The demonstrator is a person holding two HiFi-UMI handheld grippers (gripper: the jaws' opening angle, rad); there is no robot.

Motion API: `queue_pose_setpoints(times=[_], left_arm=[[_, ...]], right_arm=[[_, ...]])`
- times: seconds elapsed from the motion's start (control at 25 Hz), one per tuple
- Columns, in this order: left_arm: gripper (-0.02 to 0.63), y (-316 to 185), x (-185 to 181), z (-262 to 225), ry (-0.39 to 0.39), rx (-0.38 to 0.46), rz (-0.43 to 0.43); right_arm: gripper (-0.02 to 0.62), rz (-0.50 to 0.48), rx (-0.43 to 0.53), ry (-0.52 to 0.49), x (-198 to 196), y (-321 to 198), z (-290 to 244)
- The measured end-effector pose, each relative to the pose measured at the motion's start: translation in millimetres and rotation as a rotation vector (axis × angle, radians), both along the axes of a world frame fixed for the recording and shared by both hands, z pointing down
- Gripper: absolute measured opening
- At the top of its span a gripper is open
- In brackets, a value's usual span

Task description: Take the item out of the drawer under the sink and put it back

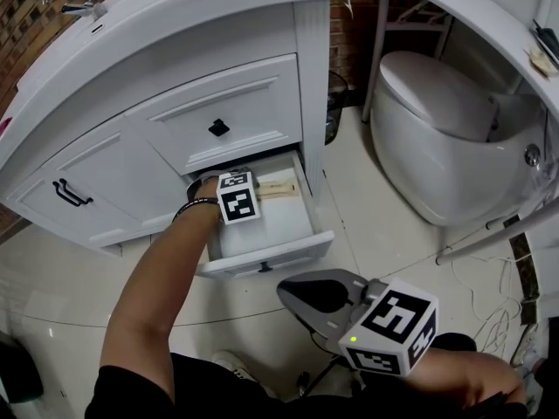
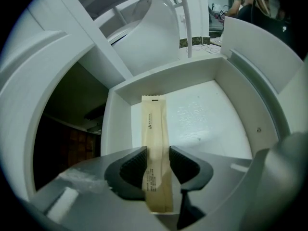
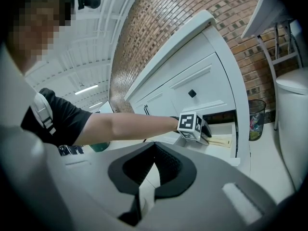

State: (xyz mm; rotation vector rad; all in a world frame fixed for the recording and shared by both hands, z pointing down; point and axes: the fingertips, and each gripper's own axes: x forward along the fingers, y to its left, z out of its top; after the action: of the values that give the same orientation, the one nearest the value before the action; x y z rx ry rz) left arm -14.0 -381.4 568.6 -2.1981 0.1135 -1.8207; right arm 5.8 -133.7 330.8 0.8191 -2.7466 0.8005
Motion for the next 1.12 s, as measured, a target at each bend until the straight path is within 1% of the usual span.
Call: queue_pose_setpoints(times=[0.16, 0.28, 0.36, 0.44, 0.56, 0.68, 0.8, 0.88, 0.96, 1.12], left_arm=[[0.167, 1.1, -0.8, -0.2, -0.007, -0.069, -0.013], [0.180, -0.6, 0.6, -1.6, -0.010, -0.089, -0.014], [0.187, -1.1, 4.6, -5.2, 0.003, -0.095, -0.002], [0.150, 1.4, 8.6, -8.3, 0.020, -0.105, 0.015], [0.130, 5.3, 12.5, -10.4, 0.034, -0.112, 0.033], [0.105, 6.4, 8.8, -9.6, 0.015, -0.090, 0.029], [0.081, 6.8, -1.6, -8.8, -0.012, -0.058, 0.002], [0.077, 7.5, -1.2, -18.5, 0.006, -0.021, -0.001], [0.074, 8.4, -3.3, -29.3, 0.030, 0.009, -0.023], [0.072, 16.2, -5.0, -60.5, 0.094, 0.055, -0.045]], right_arm=[[0.003, -0.009, -0.011, -0.004, -3.5, 1.9, 2.3], [0.003, -0.012, -0.011, -0.004, -3.9, 2.0, 2.1], [0.003, -0.009, -0.012, -0.005, -3.0, 1.3, 1.7], [0.003, -0.007, -0.013, -0.009, -2.2, 0.8, 1.0], [0.003, -0.004, -0.011, -0.014, -1.1, 0.5, -0.5], [0.003, -0.004, -0.010, -0.015, -1.0, 0.8, -1.9], [0.003, -0.008, -0.003, -0.023, -1.7, 1.8, -5.3], [0.003, -0.008, 0.007, -0.033, -2.7, 3.0, -10.0], [0.003, -0.011, 0.018, -0.034, -3.7, 4.7, -13.8], [0.003, -0.026, 0.032, -0.025, -8.6, 11.2, -16.1]])
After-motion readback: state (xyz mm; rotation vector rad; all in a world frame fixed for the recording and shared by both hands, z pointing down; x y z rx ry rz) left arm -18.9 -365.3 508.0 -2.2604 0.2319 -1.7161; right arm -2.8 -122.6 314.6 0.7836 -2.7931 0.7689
